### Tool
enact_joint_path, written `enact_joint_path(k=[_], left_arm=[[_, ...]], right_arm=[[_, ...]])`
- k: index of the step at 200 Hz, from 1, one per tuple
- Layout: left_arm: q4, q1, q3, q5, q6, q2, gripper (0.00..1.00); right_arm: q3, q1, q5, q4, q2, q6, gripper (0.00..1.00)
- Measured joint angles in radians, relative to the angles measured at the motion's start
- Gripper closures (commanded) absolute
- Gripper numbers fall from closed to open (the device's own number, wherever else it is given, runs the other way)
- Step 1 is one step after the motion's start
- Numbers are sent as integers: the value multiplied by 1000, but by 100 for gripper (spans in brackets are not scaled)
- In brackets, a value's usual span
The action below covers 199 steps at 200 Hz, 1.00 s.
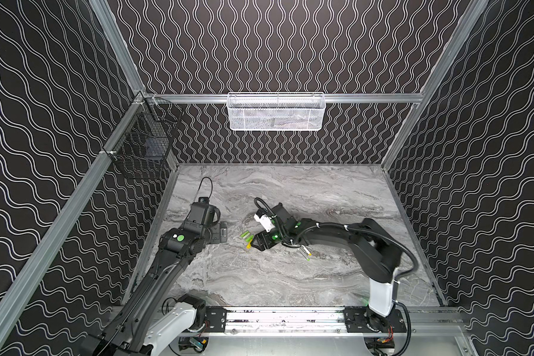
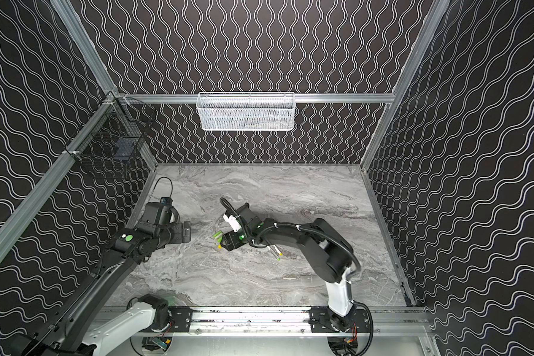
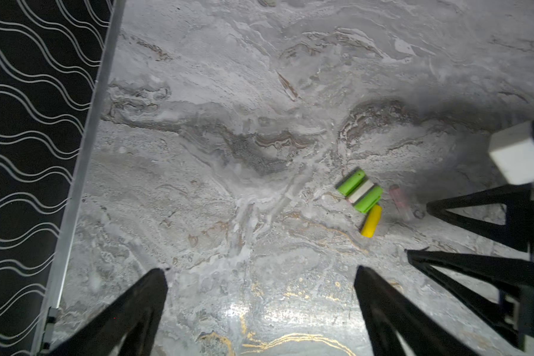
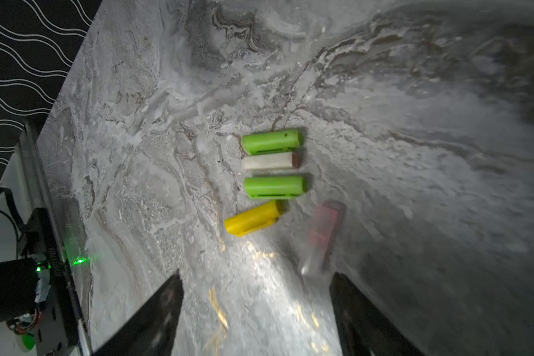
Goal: Insert the pens into the pen caps
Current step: 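Reach the right gripper over the cap cluster and lower it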
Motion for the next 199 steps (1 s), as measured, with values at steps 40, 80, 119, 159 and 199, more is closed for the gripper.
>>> enact_joint_path(k=[40,80,119,159,199], left_arm=[[-15,0,6,-52,-16,-5,1],[-23,3,6,-82,-18,-24,1],[-26,5,6,-92,-18,-23,1],[-26,8,6,-96,-18,-27,1],[-26,10,6,-96,-18,-31,1]], right_arm=[[92,0,-51,-10,93,-31,16],[131,0,-97,-4,130,-54,17],[124,13,-144,2,133,-74,17],[88,28,-174,36,122,-92,18],[51,32,-148,37,92,-90,21]])
